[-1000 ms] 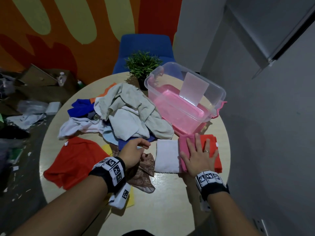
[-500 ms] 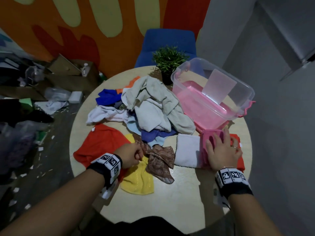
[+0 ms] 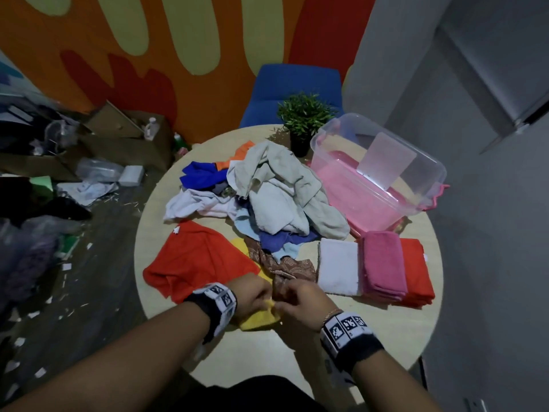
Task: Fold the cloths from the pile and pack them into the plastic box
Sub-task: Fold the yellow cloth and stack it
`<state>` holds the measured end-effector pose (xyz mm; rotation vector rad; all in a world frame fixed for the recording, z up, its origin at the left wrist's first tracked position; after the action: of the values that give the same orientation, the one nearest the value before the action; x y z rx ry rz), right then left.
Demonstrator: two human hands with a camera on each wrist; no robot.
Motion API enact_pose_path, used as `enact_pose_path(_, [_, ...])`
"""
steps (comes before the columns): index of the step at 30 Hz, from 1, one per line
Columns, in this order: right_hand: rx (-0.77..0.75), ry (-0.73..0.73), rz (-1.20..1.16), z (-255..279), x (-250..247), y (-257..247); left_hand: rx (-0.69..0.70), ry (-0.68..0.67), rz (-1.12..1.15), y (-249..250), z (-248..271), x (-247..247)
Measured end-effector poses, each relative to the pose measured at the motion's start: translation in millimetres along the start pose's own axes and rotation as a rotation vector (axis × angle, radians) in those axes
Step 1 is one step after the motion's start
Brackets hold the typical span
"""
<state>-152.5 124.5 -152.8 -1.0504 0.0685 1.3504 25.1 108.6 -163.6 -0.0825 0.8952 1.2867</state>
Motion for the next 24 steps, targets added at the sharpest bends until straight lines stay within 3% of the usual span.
enact_pose_path(3, [-0.089,0.083,-0.059,-1,0,-11,0.184,0.126,0.402,2,17,-29])
enact_pose_path(9, [-0.152,0.474,-0.193,20,-64,-48,0.359,0.293,0.953,14,47,-79])
enact_pose_path(13, [-0.212,0.68,-0.136,40,-111,-83,0.465,0.347,0.677,34,63,-101])
enact_pose_path(15, [-0.202,0.756,-0.139,49,-133,-93,0.434,0.515,0.561,40,67,-115])
enact_pose_path(18, [-0.238,0.869,-0.198,65,-159,-102,0.489,0.719,0.633,44,82,-134])
enact_pose_path(21, [-0.299,0.879,-0.167,75,-172,-122,0.558,0.744,0.611,62,90,-144])
enact_pose_path(24, [-0.289,0.832,-0.08,76,-176,-138,0.524,0.722,0.533,81,77,-149])
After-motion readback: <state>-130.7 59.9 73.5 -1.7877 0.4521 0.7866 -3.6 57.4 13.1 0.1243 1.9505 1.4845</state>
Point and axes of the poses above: each hand's wrist, its own z-axis away from the middle knuckle, its own x-axis out of the palm, y = z × x, the point moved 2 cm from there along -z, towards the middle knuckle, and after that the axes turned 14 degrees about -y, right-handed, at the moved point
